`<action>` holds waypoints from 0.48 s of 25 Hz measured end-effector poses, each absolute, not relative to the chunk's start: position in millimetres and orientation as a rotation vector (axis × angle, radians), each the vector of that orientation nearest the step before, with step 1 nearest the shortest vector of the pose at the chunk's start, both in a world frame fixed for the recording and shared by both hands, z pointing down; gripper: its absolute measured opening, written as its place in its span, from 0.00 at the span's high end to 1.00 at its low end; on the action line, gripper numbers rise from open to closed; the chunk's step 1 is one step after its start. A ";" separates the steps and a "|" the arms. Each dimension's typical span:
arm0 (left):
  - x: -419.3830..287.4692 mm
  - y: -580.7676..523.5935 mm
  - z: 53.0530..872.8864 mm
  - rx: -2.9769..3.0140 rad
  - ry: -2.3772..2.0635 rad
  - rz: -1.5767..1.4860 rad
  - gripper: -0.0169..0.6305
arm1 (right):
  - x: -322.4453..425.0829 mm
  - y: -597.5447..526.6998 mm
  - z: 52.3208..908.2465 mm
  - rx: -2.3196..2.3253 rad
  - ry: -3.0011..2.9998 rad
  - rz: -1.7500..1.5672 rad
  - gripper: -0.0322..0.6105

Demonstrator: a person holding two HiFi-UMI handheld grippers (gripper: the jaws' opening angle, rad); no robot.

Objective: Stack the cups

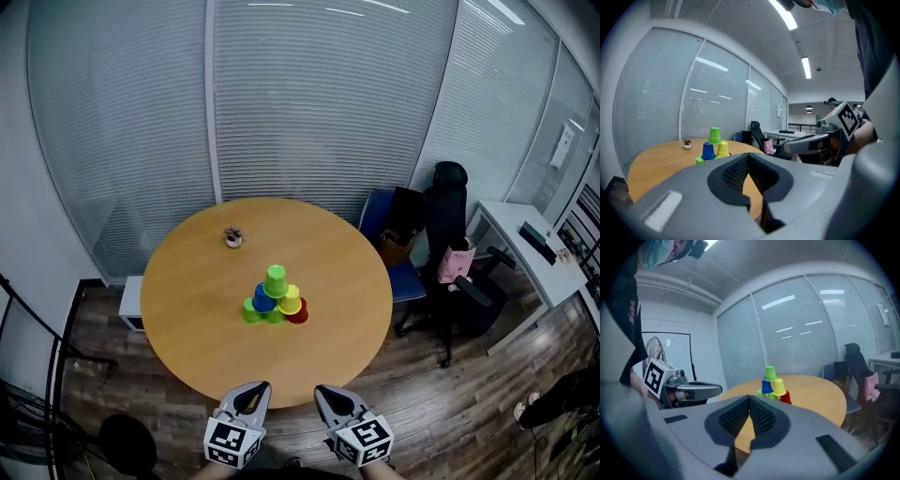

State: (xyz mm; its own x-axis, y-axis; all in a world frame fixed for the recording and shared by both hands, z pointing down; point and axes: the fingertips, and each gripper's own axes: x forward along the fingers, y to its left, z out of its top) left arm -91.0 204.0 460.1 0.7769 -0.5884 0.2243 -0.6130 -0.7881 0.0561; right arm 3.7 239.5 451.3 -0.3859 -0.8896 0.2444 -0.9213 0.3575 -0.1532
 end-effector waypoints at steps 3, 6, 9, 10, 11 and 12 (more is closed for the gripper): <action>-91.8 222.5 459.3 2.843 -0.978 0.297 0.96 | 4.1 256.6 457.5 1.656 -2.488 0.432 0.93; -95.1 236.6 462.8 2.836 -0.993 0.313 0.96 | 5.8 267.2 462.1 1.646 -2.481 0.444 0.93; -100.6 247.7 467.1 2.812 -1.016 0.327 0.96 | 4.5 275.3 463.3 1.638 -2.480 0.441 0.93; -102.2 251.2 468.3 2.805 -1.025 0.329 0.96 | 3.3 278.1 464.0 1.634 -2.481 0.440 0.93; -103.6 254.4 469.2 2.800 -1.033 0.331 0.96 | 2.1 280.8 464.6 1.630 -2.481 0.438 0.93; -104.7 257.5 469.6 2.798 -1.041 0.331 0.96 | 1.3 283.3 465.2 1.628 -2.478 0.436 0.93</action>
